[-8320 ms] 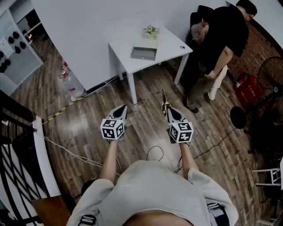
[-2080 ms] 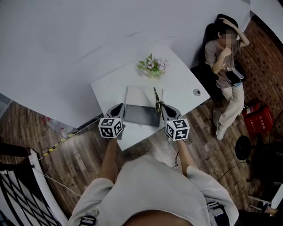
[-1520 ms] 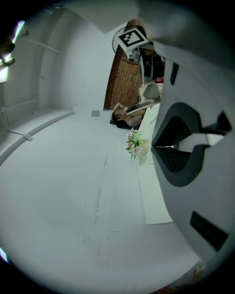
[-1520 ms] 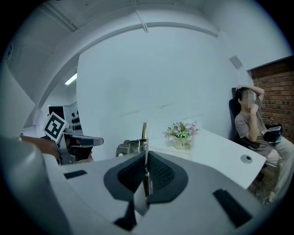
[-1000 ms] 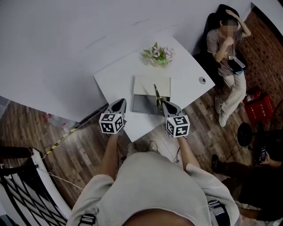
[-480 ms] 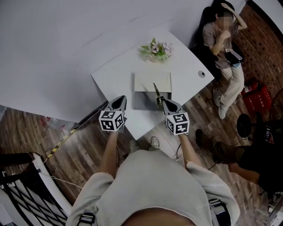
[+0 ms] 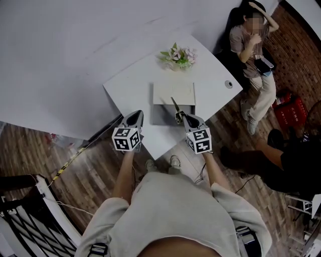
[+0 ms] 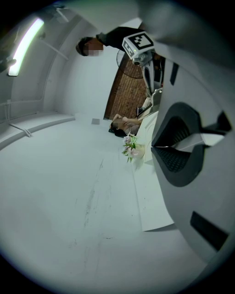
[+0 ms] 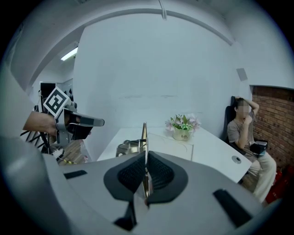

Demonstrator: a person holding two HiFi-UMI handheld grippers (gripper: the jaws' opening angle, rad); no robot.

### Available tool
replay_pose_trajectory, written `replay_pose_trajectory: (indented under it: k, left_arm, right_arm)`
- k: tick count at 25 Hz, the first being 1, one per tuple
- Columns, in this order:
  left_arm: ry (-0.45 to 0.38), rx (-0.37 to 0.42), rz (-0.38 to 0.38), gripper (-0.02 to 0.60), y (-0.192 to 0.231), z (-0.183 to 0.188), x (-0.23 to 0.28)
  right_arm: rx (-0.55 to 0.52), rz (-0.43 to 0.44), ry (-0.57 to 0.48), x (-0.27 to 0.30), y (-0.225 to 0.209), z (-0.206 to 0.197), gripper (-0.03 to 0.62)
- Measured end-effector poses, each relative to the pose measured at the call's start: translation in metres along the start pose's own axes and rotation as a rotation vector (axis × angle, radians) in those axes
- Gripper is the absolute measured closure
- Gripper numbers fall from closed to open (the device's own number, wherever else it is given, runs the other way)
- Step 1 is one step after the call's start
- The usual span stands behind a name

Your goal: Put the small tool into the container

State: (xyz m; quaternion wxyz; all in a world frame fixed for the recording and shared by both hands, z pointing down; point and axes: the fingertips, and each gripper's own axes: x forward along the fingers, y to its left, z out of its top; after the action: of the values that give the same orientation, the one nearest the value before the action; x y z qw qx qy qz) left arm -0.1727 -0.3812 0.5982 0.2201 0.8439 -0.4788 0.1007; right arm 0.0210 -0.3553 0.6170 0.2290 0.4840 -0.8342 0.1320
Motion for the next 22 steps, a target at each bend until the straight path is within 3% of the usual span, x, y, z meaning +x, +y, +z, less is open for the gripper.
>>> replay_pose_trajectory:
  k: [12, 22]
  left_arm:
    - [-0.003, -0.010, 0.002, 0.571, 0.003, 0.000, 0.002]
    - [0.003, -0.011, 0.011, 0.571, 0.004, -0.004, 0.001]
  right_arm:
    - [-0.393, 0.009, 0.115, 0.017, 0.005, -0.011, 0.591]
    - [-0.801, 0.040, 0.184, 0.030, 0.017, -0.024, 0.591]
